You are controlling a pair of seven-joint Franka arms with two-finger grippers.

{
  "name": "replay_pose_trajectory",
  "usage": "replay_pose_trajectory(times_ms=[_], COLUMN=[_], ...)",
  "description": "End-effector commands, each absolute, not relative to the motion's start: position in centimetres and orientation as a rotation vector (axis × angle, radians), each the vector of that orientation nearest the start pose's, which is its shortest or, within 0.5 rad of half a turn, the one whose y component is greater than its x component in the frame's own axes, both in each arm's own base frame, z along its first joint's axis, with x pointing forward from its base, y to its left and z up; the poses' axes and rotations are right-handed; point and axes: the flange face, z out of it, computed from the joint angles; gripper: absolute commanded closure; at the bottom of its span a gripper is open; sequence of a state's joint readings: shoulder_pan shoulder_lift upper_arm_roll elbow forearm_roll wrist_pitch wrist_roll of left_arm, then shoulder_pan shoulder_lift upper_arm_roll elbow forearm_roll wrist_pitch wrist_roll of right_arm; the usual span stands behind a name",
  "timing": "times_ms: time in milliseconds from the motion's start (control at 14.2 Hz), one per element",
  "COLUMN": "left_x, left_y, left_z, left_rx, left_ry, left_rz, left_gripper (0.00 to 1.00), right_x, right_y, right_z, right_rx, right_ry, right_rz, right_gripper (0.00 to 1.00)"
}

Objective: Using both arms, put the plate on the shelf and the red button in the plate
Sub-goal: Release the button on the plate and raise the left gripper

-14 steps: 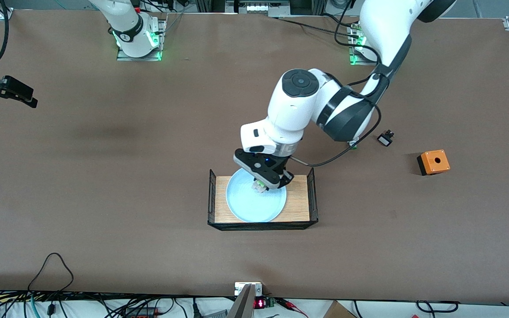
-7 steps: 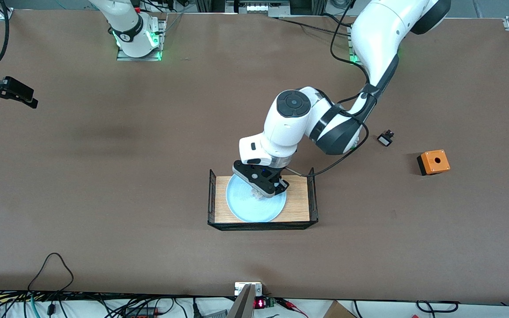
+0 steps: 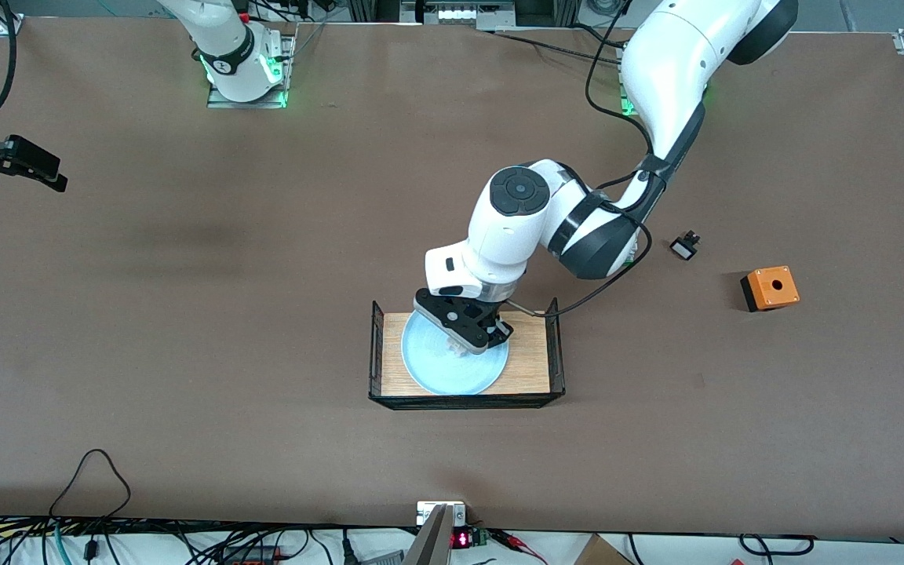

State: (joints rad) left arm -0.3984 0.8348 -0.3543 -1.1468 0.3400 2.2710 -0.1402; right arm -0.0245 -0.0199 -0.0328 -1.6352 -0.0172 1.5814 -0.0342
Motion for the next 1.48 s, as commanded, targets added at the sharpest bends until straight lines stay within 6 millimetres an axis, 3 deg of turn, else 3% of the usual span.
replay_pose_trajectory(times_ms=[0,70,141,493,704,1126,1337,1408], left_x=[64.6,64.6,64.6,64.5,63.2,59.5,57.3,57.5], left_y=[-46.4,-46.4,-46.4,-45.9,-44.5,-36.2,-30.3,-27.8], left_z=[35.4,35.3,35.4,37.7,42.0,51.7,57.2,58.5], left_rx=[-3.001,-3.002,-3.001,-3.007,-2.986,-2.899,-2.894,-2.926], left_ry=[1.017,1.015,1.014,0.985,0.94,0.756,0.642,0.585], left_rz=[-0.556,-0.551,-0.552,-0.56,-0.407,0.034,0.201,0.228], left_gripper=[0.74,0.62,0.01,0.0,0.0,0.0,0.0,0.0], right_x=[54.2,54.2,54.2,54.2,54.2,54.2,54.2,54.2], right_y=[-3.1,-3.2,-3.1,-3.3,-3.3,-3.3,-3.3,-3.3], right_z=[61.1,61.1,61.1,61.0,61.0,61.0,61.1,61.1], right_rx=[-3.157,-3.157,-3.157,-3.161,-3.161,-3.161,-3.161,-3.161], right_ry=[0.021,0.024,0.019,0.019,0.024,0.024,0.024,0.024], right_rz=[0.052,0.057,0.062,0.065,0.065,0.065,0.062,0.062], right_gripper=[0.0,0.0,0.0,0.0,0.0,0.0,0.0,0.0])
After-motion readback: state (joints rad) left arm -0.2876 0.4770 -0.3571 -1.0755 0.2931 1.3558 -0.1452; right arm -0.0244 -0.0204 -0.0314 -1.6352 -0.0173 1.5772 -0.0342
